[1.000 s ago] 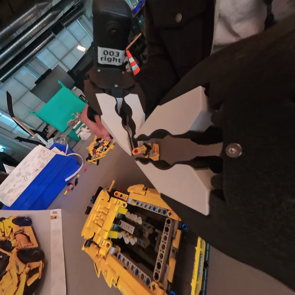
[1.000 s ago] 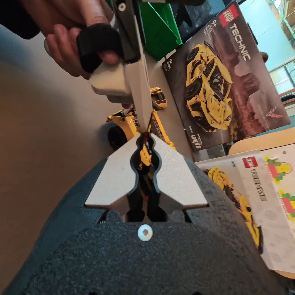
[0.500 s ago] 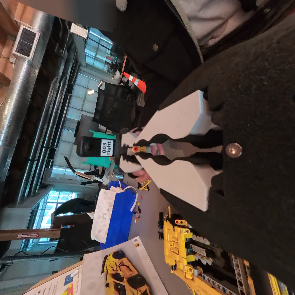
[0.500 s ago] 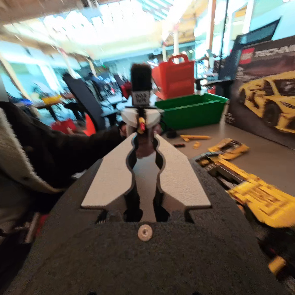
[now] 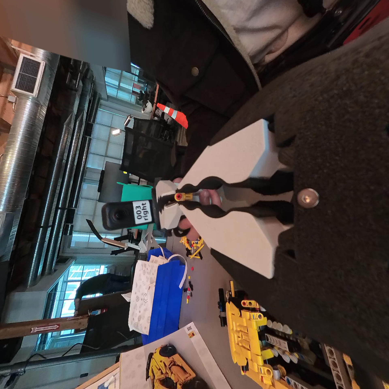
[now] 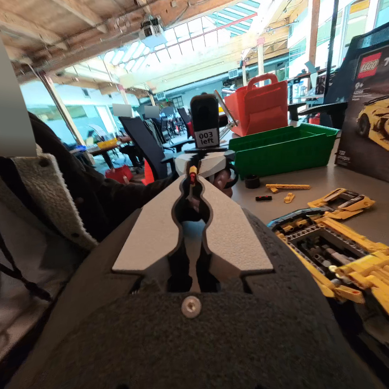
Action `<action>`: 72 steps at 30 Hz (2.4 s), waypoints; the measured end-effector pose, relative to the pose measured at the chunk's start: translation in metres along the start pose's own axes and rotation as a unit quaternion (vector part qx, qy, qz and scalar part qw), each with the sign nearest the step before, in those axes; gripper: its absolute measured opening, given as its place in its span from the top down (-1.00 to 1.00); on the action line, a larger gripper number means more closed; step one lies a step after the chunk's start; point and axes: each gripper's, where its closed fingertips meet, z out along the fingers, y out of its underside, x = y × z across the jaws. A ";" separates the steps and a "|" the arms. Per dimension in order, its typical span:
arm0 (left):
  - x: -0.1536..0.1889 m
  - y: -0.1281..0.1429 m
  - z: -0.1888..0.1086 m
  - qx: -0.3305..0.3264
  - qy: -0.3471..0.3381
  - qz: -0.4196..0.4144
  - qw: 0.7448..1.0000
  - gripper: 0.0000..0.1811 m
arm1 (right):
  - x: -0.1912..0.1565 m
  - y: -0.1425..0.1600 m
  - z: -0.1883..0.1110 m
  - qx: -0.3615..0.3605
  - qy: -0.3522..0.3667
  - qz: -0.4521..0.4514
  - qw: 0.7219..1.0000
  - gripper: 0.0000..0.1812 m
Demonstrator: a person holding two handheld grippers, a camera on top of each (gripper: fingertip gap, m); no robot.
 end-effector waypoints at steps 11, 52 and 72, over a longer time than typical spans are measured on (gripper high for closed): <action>-0.015 -0.065 -0.075 0.159 -0.047 0.005 0.986 0.94 | 0.027 -0.022 -0.065 0.033 0.058 0.006 0.998 0.96; -0.147 0.146 0.290 -0.431 -0.135 -0.141 0.881 0.73 | 0.054 0.060 -0.445 -0.232 0.580 0.092 0.775 0.79; -0.075 0.062 0.017 -0.077 -0.230 -0.153 0.958 0.82 | 0.048 0.160 -0.125 -0.340 0.254 0.105 0.899 0.60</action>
